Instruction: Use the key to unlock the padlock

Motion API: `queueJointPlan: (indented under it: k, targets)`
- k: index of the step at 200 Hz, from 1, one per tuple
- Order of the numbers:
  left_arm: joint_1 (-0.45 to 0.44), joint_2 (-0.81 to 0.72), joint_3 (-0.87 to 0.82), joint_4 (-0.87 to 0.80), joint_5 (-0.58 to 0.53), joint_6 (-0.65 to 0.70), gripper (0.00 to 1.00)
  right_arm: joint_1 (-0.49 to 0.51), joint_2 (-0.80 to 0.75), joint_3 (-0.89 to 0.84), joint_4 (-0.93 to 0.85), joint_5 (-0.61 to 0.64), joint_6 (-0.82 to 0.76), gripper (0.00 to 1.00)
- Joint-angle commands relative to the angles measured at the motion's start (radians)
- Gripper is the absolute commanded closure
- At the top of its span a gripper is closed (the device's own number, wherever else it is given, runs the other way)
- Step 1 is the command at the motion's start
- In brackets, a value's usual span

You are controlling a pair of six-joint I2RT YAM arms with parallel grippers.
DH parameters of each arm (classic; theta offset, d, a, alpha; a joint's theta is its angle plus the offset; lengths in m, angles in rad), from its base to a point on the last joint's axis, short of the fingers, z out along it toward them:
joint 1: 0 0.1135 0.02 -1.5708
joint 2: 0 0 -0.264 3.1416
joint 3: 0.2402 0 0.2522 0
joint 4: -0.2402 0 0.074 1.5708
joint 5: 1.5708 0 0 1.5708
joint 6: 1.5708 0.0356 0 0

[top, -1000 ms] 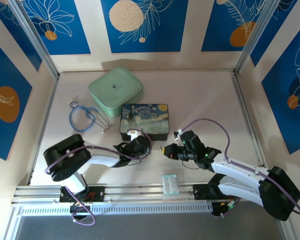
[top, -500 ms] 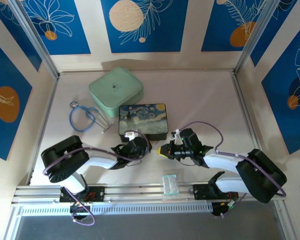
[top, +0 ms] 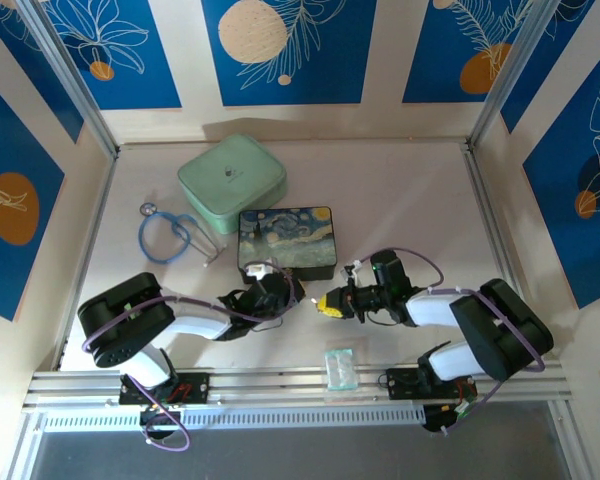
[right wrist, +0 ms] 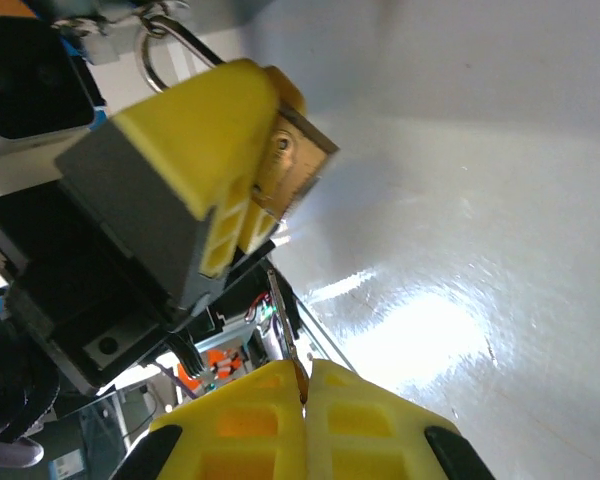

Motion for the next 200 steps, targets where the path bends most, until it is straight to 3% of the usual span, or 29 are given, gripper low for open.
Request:
queueJointPlan:
  k: [1, 36, 91, 200]
  targets:
    - [0.007, -0.029, 0.000, 0.081, 0.032, -0.038, 0.95, -0.019, 0.023, 0.011, 0.004, -0.102, -0.010, 1.00]
    - [0.007, -0.016, 0.001, 0.128, 0.056, -0.068, 0.95, -0.027, 0.049, 0.034, -0.007, -0.097, -0.018, 1.00]
    - [0.007, -0.010, 0.004, 0.161, 0.066, -0.083, 0.96, -0.036, 0.153, 0.028, 0.182, -0.095, 0.076, 1.00]
    - [0.007, 0.028, -0.016, 0.253, 0.095, -0.127, 0.99, -0.030, 0.223, 0.031, 0.335, -0.072, 0.151, 1.00]
